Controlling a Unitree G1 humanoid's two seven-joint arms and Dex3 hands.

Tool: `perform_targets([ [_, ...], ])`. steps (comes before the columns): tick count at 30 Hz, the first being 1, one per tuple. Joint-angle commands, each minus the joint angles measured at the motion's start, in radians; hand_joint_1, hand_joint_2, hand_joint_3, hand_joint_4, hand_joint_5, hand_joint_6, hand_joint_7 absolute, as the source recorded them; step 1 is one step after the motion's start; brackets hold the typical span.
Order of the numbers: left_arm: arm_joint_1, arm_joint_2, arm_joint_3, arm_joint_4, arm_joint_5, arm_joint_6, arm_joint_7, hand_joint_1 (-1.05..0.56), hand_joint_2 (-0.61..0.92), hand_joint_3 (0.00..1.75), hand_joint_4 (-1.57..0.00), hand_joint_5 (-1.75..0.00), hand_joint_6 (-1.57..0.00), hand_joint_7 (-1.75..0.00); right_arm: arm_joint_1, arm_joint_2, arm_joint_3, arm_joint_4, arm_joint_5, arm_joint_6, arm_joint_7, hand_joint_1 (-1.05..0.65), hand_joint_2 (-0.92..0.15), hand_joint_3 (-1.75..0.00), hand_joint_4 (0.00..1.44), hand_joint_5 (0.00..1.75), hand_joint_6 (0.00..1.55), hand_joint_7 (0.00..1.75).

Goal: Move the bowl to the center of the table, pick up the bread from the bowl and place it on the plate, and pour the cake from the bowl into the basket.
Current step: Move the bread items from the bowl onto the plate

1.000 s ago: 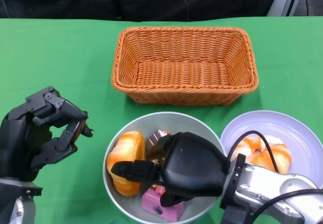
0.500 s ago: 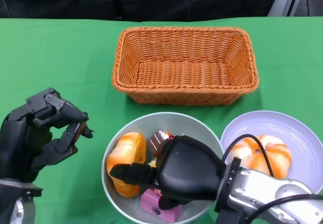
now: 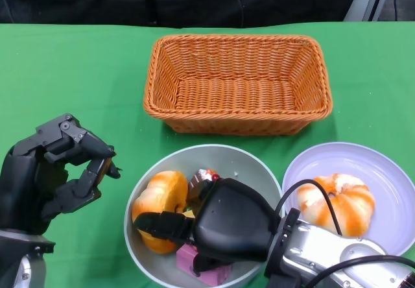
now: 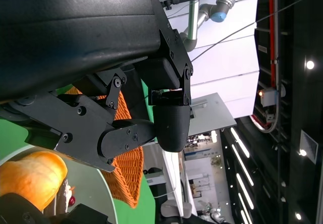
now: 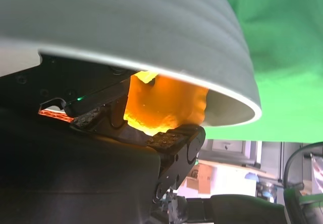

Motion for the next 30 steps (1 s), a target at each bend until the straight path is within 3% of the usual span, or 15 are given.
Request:
perform_targets([
  [1, -0.004, 0.015, 0.007, 0.005, -0.003, -0.011, -0.006, -0.13, 0.72, 0.78, -0.84, -1.49, -0.87, -1.17, -0.003, -0.011, 0.008, 0.043, 0.011, -0.015, -0.005, -0.47, -0.9, 0.0, 1.01, 0.38, 0.78, 0.02],
  [4, -0.003, 0.013, 0.008, 0.005, -0.005, -0.005, -0.004, -0.13, 0.73, 0.76, -0.85, -1.47, -0.89, -1.15, -0.008, -0.01, 0.008, 0.069, 0.027, -0.034, -0.036, -0.42, -0.9, 0.0, 1.09, 0.21, 0.88, 0.02],
  [7, -0.004, 0.012, 0.008, 0.01, -0.004, -0.008, -0.003, -0.13, 0.75, 0.71, -0.86, -1.46, -0.89, -1.14, -0.016, -0.013, 0.007, 0.096, 0.043, -0.063, -0.07, -0.38, -0.9, 0.0, 1.13, 0.16, 0.92, 0.02],
  [14, -0.002, 0.011, 0.006, 0.009, 0.004, -0.008, 0.001, -0.12, 0.75, 0.71, -0.86, -1.48, -0.89, -1.16, -0.032, -0.009, 0.009, 0.15, 0.048, -0.104, -0.177, -0.35, -0.9, 0.0, 1.22, 0.2, 1.03, 0.05],
  [30, -0.01, 0.009, 0.007, 0.044, 0.002, -0.018, 0.0, -0.12, 0.74, 0.71, -0.87, -1.46, -0.9, -1.14, -0.057, 0.001, 0.013, 0.208, 0.047, -0.138, -0.273, -0.36, -0.9, 0.0, 1.25, 0.23, 1.11, 0.04],
])
